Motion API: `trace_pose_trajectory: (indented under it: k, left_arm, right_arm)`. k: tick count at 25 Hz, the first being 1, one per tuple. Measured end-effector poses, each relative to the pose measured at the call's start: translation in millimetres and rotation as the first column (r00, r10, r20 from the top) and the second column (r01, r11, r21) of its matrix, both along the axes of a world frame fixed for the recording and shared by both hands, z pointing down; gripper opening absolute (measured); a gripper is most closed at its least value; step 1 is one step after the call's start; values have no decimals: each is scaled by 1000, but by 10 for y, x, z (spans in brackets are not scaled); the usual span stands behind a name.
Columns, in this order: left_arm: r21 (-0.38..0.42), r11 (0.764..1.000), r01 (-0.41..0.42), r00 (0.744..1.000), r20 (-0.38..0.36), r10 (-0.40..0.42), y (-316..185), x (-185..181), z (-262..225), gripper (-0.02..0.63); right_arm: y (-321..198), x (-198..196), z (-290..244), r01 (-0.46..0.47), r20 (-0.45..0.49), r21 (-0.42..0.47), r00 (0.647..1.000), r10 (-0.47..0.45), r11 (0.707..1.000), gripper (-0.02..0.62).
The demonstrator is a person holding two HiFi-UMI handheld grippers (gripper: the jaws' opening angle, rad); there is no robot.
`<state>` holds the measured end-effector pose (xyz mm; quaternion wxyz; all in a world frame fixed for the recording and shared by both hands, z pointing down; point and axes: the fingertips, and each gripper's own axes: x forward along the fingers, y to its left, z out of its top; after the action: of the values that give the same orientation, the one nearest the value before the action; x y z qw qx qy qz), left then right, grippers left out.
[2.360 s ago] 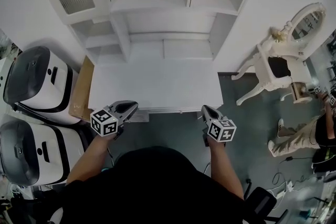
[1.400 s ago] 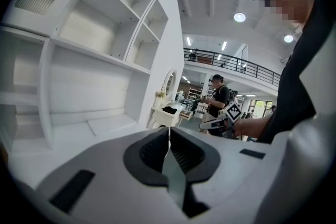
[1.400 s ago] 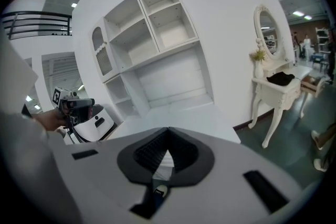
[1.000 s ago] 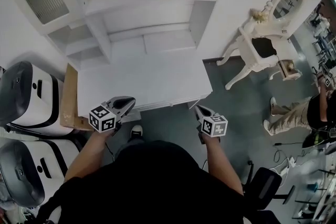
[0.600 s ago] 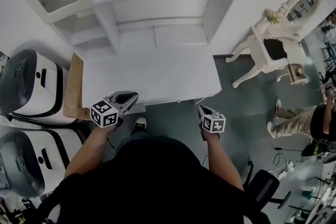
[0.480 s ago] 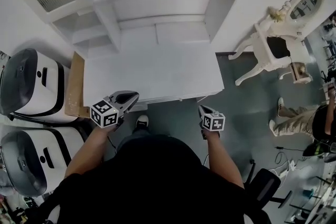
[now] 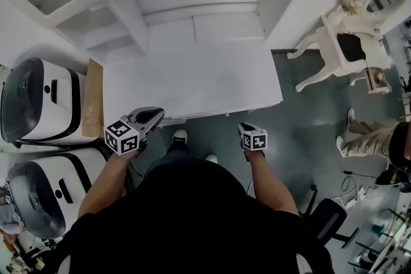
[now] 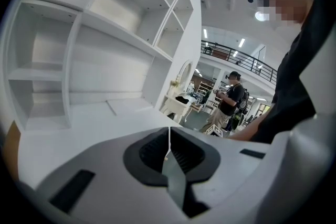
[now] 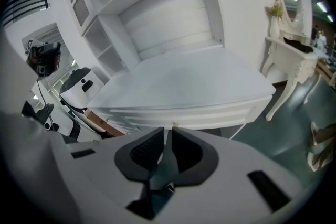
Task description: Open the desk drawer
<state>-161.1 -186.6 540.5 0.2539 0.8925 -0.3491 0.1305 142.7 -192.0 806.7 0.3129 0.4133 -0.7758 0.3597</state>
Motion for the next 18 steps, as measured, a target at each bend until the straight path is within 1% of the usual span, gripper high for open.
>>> trace_pose_trajectory:
  k: [4, 13, 18]
  left_arm:
    - [-12, 1000, 0, 1000, 7, 0, -83, -47, 18, 14]
    - [-51, 999, 14, 999, 34, -12, -272, -270, 93, 14]
    - [-81, 996, 24, 999, 49, -21, -317, -383, 173, 14]
  right_arm:
    - [-54, -97, 178, 19, -14, -35, 1000, -20, 999, 54]
    - [-210, -364, 621, 22, -26, -116, 999, -26, 993, 71]
    - [-281, -395, 853, 14, -50, -166, 999, -22, 986, 80]
